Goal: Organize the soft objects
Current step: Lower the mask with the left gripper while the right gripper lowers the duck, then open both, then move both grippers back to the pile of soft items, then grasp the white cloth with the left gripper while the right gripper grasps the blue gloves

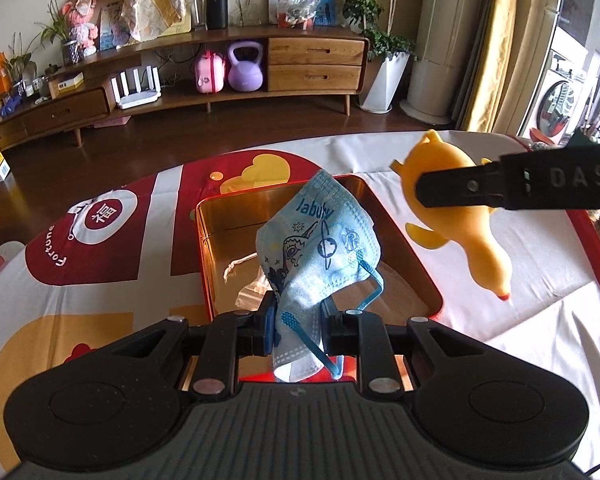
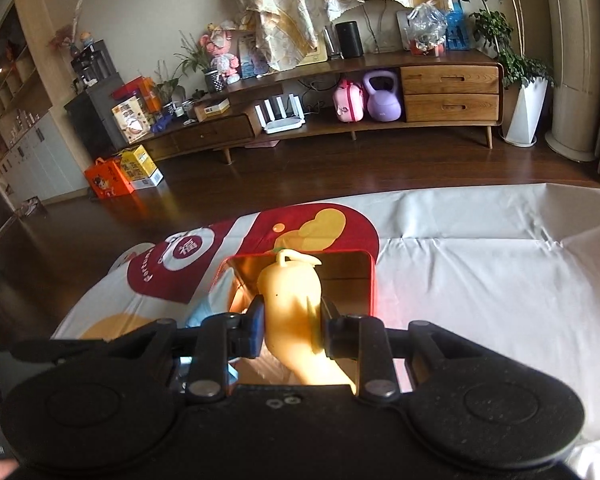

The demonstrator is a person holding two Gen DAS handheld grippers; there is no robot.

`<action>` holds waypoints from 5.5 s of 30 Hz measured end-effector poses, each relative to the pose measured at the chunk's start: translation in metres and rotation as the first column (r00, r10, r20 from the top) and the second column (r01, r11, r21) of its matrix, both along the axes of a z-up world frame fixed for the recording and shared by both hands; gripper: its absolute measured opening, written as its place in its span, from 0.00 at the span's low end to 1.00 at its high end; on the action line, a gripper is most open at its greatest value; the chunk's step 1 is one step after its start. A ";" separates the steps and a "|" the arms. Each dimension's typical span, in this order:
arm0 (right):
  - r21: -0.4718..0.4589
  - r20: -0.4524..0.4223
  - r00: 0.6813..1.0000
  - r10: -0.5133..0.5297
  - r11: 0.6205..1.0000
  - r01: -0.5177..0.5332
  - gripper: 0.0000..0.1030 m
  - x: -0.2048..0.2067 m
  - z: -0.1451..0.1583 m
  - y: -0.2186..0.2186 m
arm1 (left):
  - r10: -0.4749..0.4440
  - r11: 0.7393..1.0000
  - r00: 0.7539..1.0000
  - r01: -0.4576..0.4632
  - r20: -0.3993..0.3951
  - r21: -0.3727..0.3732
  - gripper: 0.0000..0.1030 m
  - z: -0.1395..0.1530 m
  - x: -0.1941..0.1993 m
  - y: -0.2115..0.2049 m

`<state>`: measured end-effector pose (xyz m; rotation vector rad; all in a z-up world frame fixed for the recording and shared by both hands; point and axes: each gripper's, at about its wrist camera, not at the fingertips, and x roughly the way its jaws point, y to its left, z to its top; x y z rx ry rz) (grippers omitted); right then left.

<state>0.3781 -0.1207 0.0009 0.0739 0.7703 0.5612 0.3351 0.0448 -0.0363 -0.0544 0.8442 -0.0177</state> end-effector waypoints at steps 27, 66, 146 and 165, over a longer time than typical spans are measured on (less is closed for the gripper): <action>-0.086 -0.084 0.995 -0.047 0.996 0.040 0.32 0.037 -0.075 0.021 | -0.022 1.000 0.990 0.022 -0.140 0.001 0.20 -0.066 0.053 -0.008; 0.006 -0.016 1.000 -0.020 1.000 0.020 0.59 -0.026 -0.014 -0.026 | 0.036 0.999 0.998 -0.036 -0.042 0.004 0.74 -0.019 0.010 -0.011; -0.096 -0.137 0.991 -0.005 0.995 -0.008 0.85 -0.182 -0.105 -0.083 | -0.014 0.998 1.000 0.013 -0.018 -0.058 0.81 -0.092 -0.184 -0.080; -0.177 -0.122 0.992 0.006 0.984 -0.027 0.37 -0.179 -0.118 -0.067 | -0.057 0.998 0.998 0.057 0.002 -0.004 0.43 -0.093 -0.176 -0.089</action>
